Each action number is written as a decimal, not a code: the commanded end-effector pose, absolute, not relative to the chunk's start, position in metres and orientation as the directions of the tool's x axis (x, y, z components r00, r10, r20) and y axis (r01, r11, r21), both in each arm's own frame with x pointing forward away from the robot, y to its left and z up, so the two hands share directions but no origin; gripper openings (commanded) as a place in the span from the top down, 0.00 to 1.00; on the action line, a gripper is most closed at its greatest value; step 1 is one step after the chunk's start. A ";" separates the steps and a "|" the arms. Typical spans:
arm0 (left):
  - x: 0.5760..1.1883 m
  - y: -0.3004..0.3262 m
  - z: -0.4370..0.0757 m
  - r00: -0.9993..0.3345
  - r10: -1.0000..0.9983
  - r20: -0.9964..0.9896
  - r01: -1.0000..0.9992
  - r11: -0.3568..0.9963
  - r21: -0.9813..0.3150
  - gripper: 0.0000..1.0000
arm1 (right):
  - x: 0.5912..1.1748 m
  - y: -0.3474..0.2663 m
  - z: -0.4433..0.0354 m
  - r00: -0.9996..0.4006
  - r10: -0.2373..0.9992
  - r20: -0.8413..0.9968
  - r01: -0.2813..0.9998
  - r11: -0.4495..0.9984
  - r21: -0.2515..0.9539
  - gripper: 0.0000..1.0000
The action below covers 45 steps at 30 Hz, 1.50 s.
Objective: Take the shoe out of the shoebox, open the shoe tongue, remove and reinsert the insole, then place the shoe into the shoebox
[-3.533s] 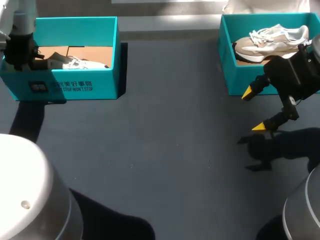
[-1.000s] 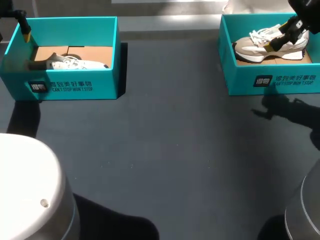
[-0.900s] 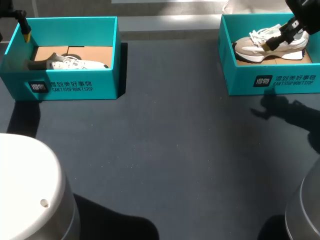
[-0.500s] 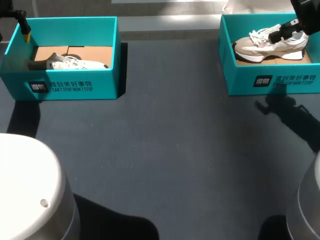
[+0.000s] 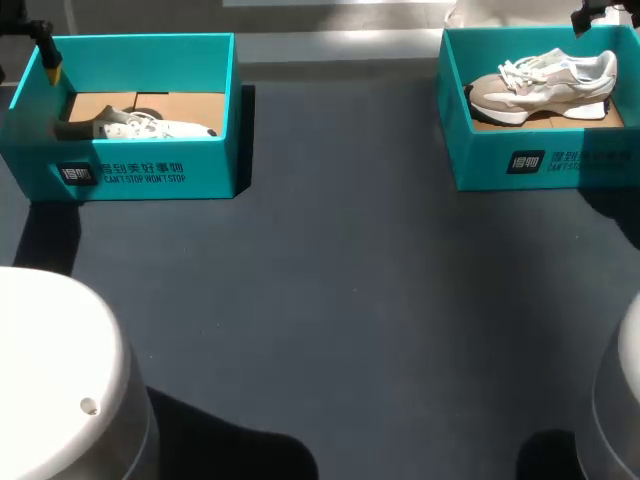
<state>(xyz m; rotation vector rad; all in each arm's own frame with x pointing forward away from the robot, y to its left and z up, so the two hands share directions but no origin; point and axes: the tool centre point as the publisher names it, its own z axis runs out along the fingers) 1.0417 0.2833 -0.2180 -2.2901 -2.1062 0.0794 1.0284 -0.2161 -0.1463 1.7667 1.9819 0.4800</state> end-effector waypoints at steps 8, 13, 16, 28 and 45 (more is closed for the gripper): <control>1.041 0.283 -0.218 0.083 0.996 -0.016 0.995 -0.084 -0.053 0.00 | 1.094 -0.227 -0.171 0.069 0.996 -0.059 0.919 -0.041 0.391 0.00; 1.041 0.283 -0.218 0.083 0.996 -0.016 0.995 -0.084 -0.053 0.00 | 1.094 -0.227 -0.171 0.069 0.996 -0.059 0.919 -0.041 0.391 0.00; 1.041 0.283 -0.218 0.083 0.996 -0.016 0.995 -0.084 -0.053 0.00 | 1.094 -0.227 -0.171 0.069 0.996 -0.059 0.919 -0.041 0.391 0.00; 1.041 0.283 -0.218 0.083 0.996 -0.016 0.995 -0.084 -0.053 0.00 | 1.150 -0.263 -0.233 0.121 0.974 -0.192 0.938 -0.049 0.344 0.00; 1.041 0.283 -0.218 0.083 0.996 -0.016 0.995 -0.084 -0.053 0.00 | 1.188 -0.298 -0.283 0.128 0.959 -0.253 0.963 -0.059 0.262 0.26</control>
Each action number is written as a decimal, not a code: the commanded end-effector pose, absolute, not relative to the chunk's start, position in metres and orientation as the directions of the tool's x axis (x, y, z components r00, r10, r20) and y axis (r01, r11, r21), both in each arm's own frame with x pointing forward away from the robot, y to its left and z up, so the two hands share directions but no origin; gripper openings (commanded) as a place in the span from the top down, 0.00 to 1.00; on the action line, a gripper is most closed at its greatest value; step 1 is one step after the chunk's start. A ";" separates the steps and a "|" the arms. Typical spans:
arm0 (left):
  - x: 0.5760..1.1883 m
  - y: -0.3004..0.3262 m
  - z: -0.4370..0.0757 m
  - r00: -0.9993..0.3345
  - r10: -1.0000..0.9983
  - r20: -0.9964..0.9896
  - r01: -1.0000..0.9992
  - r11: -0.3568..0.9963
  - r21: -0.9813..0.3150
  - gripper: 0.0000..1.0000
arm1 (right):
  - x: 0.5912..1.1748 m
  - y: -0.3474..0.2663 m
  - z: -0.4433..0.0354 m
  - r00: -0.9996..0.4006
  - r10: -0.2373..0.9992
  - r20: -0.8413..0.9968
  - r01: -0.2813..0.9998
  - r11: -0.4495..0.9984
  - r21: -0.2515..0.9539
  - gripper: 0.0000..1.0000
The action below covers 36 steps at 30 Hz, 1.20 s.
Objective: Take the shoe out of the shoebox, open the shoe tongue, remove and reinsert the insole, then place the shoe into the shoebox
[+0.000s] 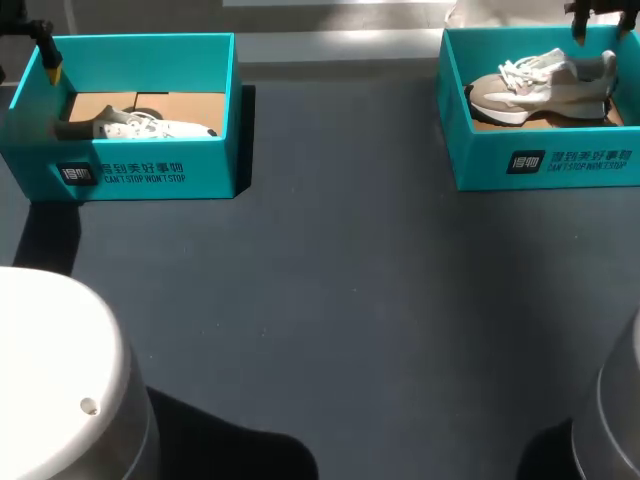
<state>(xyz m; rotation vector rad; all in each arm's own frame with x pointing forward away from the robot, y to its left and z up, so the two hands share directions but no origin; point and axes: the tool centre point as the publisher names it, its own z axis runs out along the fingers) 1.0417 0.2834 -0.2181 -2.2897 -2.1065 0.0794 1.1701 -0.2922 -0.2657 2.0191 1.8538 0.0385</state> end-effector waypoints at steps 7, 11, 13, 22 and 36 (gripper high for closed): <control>1.041 0.283 -0.218 0.083 0.996 -0.016 0.995 -0.084 -0.053 0.00 | 1.191 -0.316 -0.304 0.152 0.948 -0.281 0.969 -0.087 0.230 0.41; 1.041 0.283 -0.218 0.083 0.996 -0.016 0.995 -0.084 -0.053 0.00 | 1.193 -0.326 -0.309 0.169 0.942 -0.289 0.969 -0.105 0.223 0.47; 1.041 0.283 -0.218 0.083 0.996 -0.016 0.995 -0.084 -0.053 0.00 | 1.193 -0.329 -0.311 0.165 0.939 -0.300 0.972 -0.103 0.213 0.47; 1.041 0.283 -0.218 0.083 0.996 -0.016 0.995 -0.084 -0.053 0.00 | 1.198 -0.345 -0.324 0.156 0.933 -0.325 0.980 -0.104 0.172 0.50; 1.041 0.283 -0.218 0.083 0.996 -0.016 0.995 -0.084 -0.053 0.00 | 1.198 -0.351 -0.358 0.122 0.940 -0.318 0.991 -0.097 0.092 0.52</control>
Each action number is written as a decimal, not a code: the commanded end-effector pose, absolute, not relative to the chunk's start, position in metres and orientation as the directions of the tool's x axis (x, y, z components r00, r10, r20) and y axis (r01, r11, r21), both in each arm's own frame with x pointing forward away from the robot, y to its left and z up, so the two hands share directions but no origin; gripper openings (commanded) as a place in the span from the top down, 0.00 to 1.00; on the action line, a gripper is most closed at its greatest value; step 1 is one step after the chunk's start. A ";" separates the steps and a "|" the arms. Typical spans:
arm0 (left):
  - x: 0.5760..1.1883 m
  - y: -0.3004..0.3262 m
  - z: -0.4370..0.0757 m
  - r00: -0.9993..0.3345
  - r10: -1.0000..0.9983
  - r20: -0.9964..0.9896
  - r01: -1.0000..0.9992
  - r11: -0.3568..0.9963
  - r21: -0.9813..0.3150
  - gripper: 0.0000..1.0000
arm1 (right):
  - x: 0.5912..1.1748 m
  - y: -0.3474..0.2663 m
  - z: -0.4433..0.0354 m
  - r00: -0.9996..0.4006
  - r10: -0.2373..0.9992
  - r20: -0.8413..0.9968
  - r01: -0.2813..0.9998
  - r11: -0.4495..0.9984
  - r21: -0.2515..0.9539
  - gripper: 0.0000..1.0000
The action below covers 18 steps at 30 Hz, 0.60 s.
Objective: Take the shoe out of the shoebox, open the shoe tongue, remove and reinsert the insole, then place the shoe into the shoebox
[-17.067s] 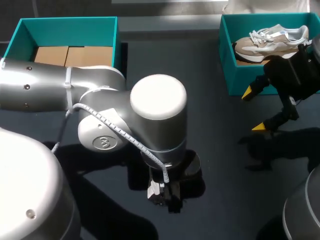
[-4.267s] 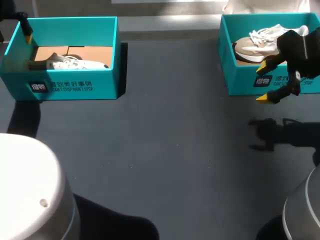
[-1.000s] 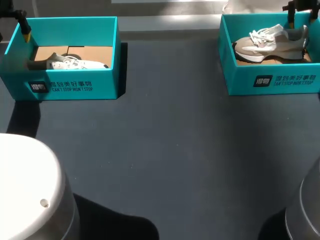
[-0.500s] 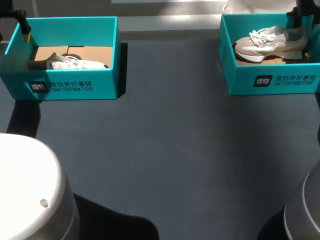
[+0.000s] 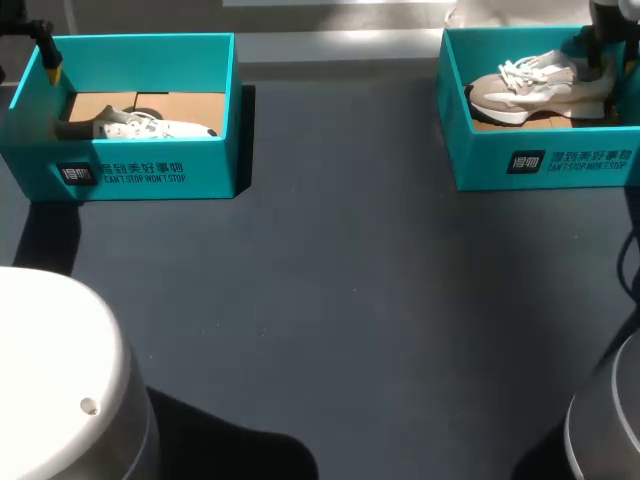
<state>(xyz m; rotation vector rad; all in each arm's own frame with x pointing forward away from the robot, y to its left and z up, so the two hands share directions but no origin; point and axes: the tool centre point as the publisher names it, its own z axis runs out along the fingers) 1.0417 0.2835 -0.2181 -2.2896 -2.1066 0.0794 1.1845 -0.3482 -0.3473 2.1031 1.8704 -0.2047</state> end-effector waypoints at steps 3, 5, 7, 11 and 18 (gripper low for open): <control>1.041 0.283 -0.218 0.083 0.996 -0.016 0.995 -0.084 -0.053 0.00 | 1.200 -0.352 -0.361 0.111 0.937 -0.332 0.993 -0.089 0.080 0.60; 1.041 0.283 -0.218 0.083 0.996 -0.016 0.995 -0.084 -0.053 0.00 | 1.200 -0.353 -0.363 0.110 0.936 -0.334 0.993 -0.089 0.078 1.00; 1.041 0.283 -0.218 0.083 0.996 -0.016 0.995 -0.084 -0.053 0.00 | 1.199 -0.352 -0.361 0.105 0.936 -0.335 0.994 -0.084 0.075 1.00; 1.041 0.283 -0.218 0.083 0.996 -0.016 0.995 -0.084 -0.053 0.00 | 1.190 -0.353 -0.351 0.109 0.944 -0.311 0.993 -0.086 0.085 1.00; 1.041 0.283 -0.218 0.083 0.996 -0.016 0.995 -0.084 -0.053 0.00 | 1.165 -0.350 -0.315 0.101 0.951 -0.291 0.991 -0.072 0.109 1.00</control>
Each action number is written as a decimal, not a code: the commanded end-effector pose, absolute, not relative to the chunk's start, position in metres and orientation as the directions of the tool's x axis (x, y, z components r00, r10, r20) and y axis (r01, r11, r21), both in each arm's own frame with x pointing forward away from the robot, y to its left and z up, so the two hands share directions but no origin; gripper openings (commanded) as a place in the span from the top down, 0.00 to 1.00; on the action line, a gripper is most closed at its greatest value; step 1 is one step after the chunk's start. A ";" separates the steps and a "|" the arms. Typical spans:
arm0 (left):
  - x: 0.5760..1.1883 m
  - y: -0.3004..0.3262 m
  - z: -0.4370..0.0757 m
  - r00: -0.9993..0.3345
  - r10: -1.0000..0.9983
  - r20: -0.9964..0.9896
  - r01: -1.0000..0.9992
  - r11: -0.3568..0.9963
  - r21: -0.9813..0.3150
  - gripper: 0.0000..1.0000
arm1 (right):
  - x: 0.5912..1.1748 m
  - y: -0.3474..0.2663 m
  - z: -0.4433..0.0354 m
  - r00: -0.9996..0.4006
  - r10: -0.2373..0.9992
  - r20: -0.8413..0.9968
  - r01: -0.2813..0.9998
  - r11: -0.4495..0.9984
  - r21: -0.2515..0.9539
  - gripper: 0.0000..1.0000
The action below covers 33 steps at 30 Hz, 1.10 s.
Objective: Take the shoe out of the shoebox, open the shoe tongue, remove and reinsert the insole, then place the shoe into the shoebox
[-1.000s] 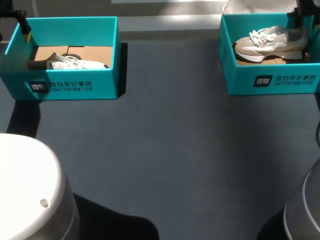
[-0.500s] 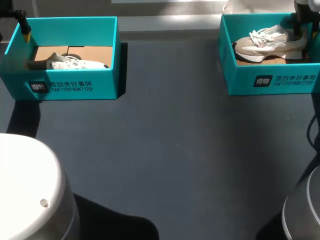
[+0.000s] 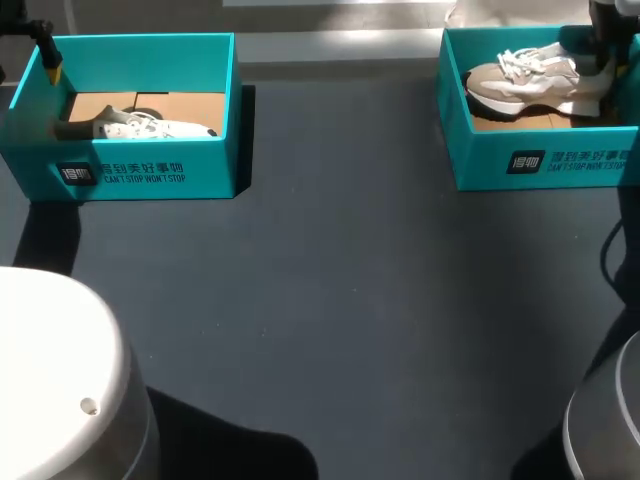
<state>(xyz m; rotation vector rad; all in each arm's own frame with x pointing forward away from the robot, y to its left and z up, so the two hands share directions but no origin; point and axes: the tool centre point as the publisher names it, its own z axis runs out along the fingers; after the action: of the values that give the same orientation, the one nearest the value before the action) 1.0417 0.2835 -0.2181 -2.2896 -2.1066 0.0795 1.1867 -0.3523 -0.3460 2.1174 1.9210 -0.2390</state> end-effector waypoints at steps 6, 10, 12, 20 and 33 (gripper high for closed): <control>1.041 0.283 -0.218 0.083 0.996 -0.016 0.995 -0.084 -0.053 0.00 | 1.144 -0.348 -0.262 0.093 0.959 -0.268 0.989 -0.059 0.133 1.00; 1.041 0.283 -0.218 0.083 0.996 -0.016 0.995 -0.084 -0.053 0.00 | 1.131 -0.340 -0.222 0.076 0.956 -0.282 0.987 -0.032 0.157 1.00; 1.041 0.283 -0.218 0.083 0.996 -0.016 0.995 -0.084 -0.053 0.00 | 1.125 -0.334 -0.204 0.070 0.954 -0.291 0.985 -0.020 0.171 1.00; 1.041 0.283 -0.218 0.083 0.996 -0.016 0.995 -0.084 -0.053 0.00 | 1.102 -0.302 -0.148 0.098 0.936 -0.338 0.975 -0.022 0.222 1.00; 1.041 0.283 -0.218 0.083 0.996 -0.016 0.995 -0.084 -0.053 0.00 | 1.095 -0.287 -0.129 0.123 0.910 -0.396 0.964 -0.016 0.264 1.00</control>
<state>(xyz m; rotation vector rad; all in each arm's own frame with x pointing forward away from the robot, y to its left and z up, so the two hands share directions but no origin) 1.0417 0.2835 -0.2181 -2.2897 -2.1065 0.0795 1.1127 -0.2898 -0.1374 2.0064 1.8269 -0.2489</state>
